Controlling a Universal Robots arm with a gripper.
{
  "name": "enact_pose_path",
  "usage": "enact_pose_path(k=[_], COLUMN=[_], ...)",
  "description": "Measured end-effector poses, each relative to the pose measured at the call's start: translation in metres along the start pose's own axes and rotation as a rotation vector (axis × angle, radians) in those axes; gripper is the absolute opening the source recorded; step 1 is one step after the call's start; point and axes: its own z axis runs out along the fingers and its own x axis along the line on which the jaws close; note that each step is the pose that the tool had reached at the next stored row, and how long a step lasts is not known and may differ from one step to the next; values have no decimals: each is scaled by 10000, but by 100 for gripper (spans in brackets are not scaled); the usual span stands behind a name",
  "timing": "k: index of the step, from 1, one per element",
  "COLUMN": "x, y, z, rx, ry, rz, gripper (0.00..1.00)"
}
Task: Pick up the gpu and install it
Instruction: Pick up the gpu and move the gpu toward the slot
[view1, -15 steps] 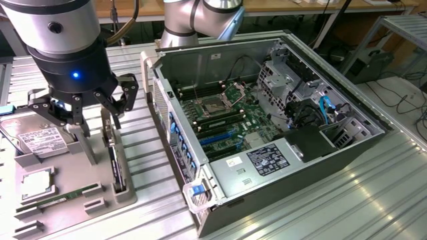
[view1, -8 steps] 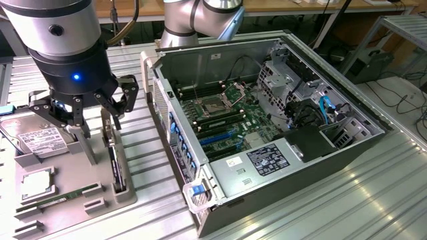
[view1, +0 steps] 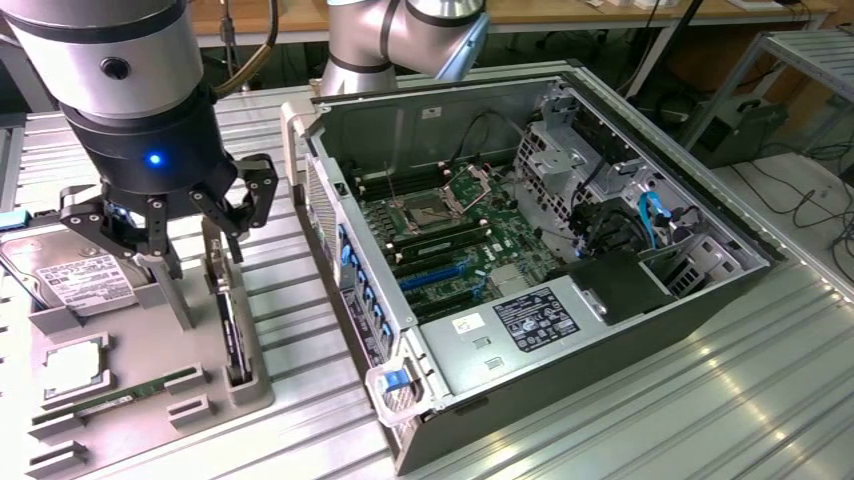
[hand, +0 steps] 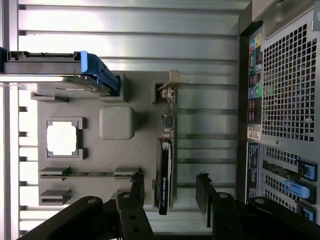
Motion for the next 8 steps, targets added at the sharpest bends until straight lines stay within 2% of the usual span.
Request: enact_pose_path(k=[8], x=[2], y=[-30], z=[79], rx=[-1], ry=[-1], rz=[1], gripper=[54])
